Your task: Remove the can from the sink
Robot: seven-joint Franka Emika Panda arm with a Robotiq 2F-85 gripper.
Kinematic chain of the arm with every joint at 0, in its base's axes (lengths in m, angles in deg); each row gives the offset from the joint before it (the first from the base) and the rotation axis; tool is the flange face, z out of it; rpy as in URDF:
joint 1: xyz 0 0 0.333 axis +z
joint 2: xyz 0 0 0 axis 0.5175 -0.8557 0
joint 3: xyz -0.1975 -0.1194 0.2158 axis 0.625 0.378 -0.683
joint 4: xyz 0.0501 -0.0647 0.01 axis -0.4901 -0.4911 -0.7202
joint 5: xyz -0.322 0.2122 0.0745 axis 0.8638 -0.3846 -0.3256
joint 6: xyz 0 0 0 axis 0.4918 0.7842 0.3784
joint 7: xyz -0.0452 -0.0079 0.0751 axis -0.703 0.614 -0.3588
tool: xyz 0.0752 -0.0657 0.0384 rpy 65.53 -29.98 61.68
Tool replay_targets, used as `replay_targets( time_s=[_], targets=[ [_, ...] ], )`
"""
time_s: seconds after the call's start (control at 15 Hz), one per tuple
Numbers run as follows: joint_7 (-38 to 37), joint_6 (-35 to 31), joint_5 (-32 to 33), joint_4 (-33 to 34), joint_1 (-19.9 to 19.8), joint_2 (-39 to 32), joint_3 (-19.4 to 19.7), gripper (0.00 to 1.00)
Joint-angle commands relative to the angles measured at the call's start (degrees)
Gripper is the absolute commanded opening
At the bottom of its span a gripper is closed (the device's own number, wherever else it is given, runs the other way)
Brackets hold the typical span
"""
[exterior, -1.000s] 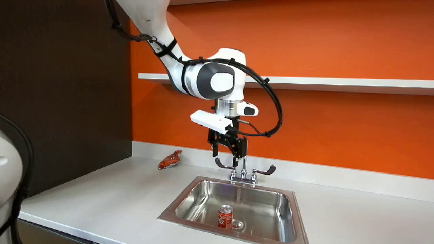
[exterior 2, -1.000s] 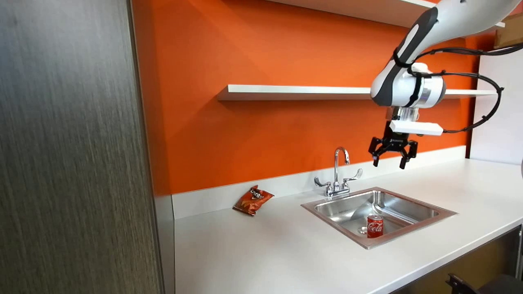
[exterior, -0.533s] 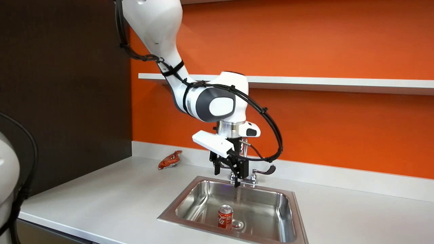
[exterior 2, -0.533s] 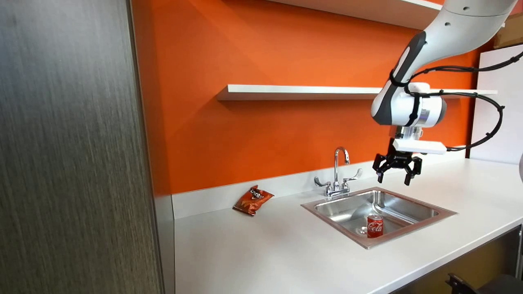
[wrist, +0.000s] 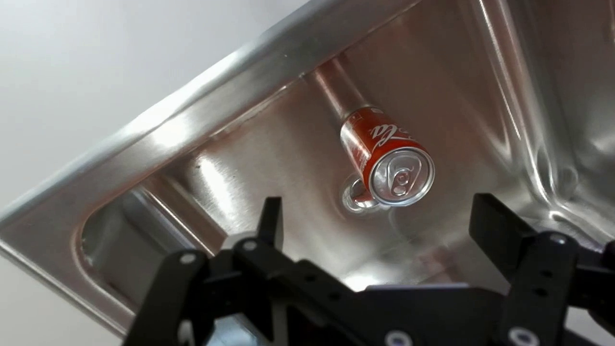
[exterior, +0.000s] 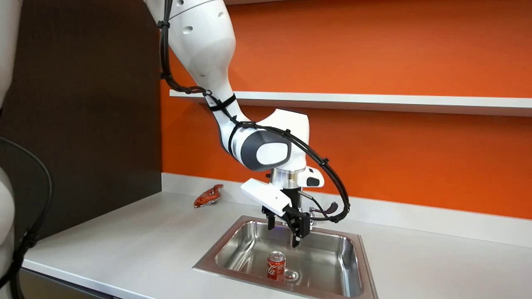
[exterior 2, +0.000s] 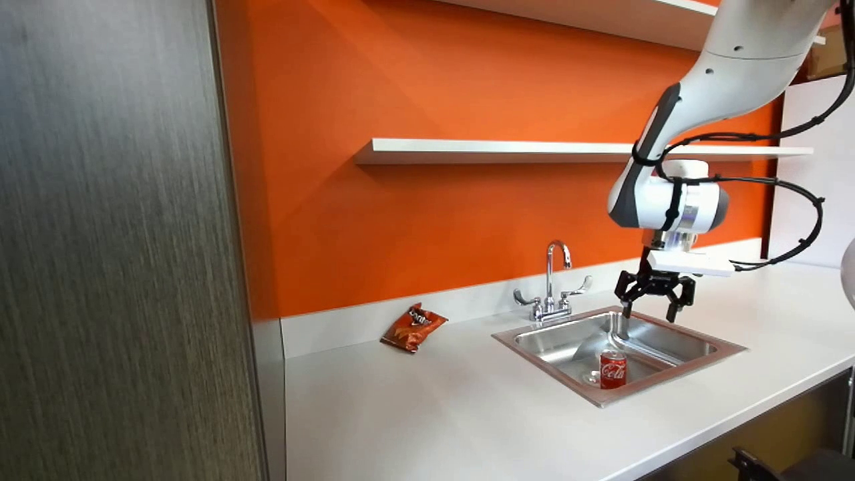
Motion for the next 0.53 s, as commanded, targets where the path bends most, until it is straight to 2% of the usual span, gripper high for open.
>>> replay_targets(
  time_s=[0.0,0.47],
  targets=[
    [3.3,-2.1,-3.7,2.8,-3.2,-3.9,-3.9,1.0],
    [3.0,-4.6,-4.6,8.0,-6.5,-11.2,-9.1,1.0]
  ],
)
